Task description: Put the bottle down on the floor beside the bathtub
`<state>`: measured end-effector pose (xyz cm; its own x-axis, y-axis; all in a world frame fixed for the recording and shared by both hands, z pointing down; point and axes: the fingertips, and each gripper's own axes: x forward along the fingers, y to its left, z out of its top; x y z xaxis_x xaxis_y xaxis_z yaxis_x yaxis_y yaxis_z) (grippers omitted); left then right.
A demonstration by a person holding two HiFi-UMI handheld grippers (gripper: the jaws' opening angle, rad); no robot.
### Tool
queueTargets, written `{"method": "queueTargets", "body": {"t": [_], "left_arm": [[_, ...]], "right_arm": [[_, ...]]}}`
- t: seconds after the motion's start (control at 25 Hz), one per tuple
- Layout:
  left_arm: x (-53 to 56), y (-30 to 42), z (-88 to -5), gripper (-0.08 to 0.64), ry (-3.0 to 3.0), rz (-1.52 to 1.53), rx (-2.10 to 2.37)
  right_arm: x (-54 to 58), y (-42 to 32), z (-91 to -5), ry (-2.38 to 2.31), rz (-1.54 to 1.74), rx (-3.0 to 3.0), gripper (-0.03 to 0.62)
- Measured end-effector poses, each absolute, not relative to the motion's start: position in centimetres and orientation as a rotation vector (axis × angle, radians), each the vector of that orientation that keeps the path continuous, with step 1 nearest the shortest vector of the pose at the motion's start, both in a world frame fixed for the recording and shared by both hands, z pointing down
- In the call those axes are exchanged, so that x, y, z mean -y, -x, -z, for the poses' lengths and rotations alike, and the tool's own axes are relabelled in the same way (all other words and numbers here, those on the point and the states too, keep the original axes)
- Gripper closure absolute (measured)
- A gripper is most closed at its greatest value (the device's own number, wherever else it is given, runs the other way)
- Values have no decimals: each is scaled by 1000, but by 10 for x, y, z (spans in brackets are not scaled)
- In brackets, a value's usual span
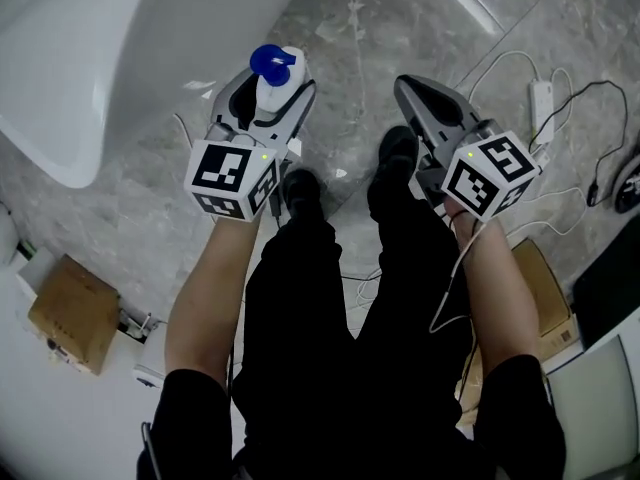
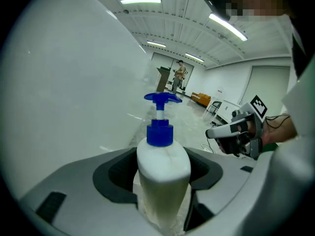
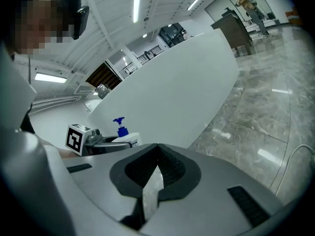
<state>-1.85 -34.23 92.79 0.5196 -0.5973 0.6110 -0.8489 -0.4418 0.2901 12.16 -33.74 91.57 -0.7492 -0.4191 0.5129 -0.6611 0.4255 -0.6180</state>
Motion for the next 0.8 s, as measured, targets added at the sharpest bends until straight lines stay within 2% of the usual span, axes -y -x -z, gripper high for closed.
{"method": "queueTargets", "body": {"t": [0.36, 0.6, 0.8], "left_arm": [[377, 12, -1005, 281, -2285, -618, 1150], [390, 9, -1082, 281, -2358, -670, 1079], [391, -5, -1126, 281, -2422, -786, 1064]], "right_arm": [[397, -127, -957, -876, -1135, 2441, 565], [426, -111, -997, -725, -939, 2434, 565], [431, -128, -973, -732, -851, 2536, 565]]}}
